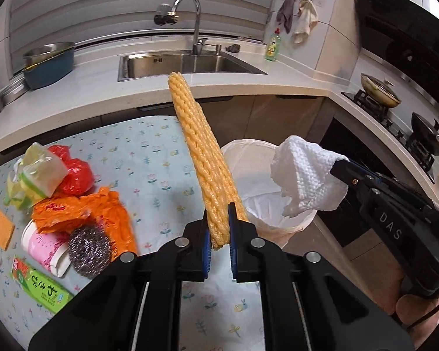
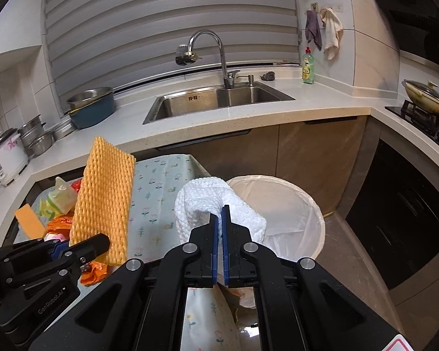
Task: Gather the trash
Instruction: 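Carry the tissue and sponge to the wastebasket and open both grippers, then move both tools back over the trash pile on the table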
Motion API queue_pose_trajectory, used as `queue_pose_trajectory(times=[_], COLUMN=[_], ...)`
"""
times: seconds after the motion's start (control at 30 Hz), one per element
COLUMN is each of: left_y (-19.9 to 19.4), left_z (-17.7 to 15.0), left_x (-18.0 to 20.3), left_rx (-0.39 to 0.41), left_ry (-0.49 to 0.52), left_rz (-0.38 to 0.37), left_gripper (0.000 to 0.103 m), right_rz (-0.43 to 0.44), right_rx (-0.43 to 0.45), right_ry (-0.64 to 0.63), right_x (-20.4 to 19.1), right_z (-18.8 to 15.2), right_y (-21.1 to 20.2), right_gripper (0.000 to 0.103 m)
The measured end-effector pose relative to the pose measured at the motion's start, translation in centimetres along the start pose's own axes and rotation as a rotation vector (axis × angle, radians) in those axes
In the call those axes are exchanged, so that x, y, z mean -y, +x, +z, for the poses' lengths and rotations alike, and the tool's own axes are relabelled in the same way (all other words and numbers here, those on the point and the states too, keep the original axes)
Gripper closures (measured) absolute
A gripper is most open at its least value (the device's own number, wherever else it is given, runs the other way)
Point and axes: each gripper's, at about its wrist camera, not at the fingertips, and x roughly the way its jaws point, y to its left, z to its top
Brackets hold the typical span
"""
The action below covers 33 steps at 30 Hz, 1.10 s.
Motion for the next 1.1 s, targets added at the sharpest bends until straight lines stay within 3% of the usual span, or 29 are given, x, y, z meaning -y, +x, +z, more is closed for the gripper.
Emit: queue_pose_trajectory(times=[0.3, 0.57, 0.6, 0.67, 0.77, 0.83, 0.93, 1.1], left_y=[6.3, 10.3, 10.7, 11.3, 11.2, 10.8, 10.0, 8.3], left_z=[2.5, 3.5, 3.5, 3.6, 3.6, 3.7, 3.9, 4.0], left_x=[3.3, 4.0, 4.0, 3.9, 3.2, 3.0, 2.4, 1.4], left_rx=[-0.057, -0.092, -0.092, -0.098, -0.085, -0.068, -0.042, -0.014], left_ry=[0.066, 0.078, 0.075, 0.066, 0.045, 0.048, 0.044, 0.019], left_rz=[-0.131, -0.163, -0.158, -0.143, -0.115, -0.093, -0.062, -0.025], left_gripper=[0.093, 0.093, 0.091, 0.077, 0.059, 0.052, 0.045, 0.039], right_rz=[-0.067, -0.116, -0.116, -0.116, -0.131, -0.132, -0.139, -0.134], right_rx=[-0.042, -0.060, -0.061, -0.057, -0.040, -0.021, 0.007, 0.025], right_ry=[0.055, 0.075, 0.080, 0.091, 0.095, 0.098, 0.085, 0.073], right_x=[3.5, 5.3, 5.6, 5.9, 6.0, 6.1, 5.8, 5.2], right_z=[0.0, 0.4, 0.4, 0.6, 0.8, 1.1, 1.6, 2.4], right_y=[3.5, 6.5, 6.8, 7.3, 7.4, 7.1, 6.6, 5.8], right_gripper=[0.101, 0.100, 0.100, 0.100, 0.082, 0.065, 0.052, 0.052])
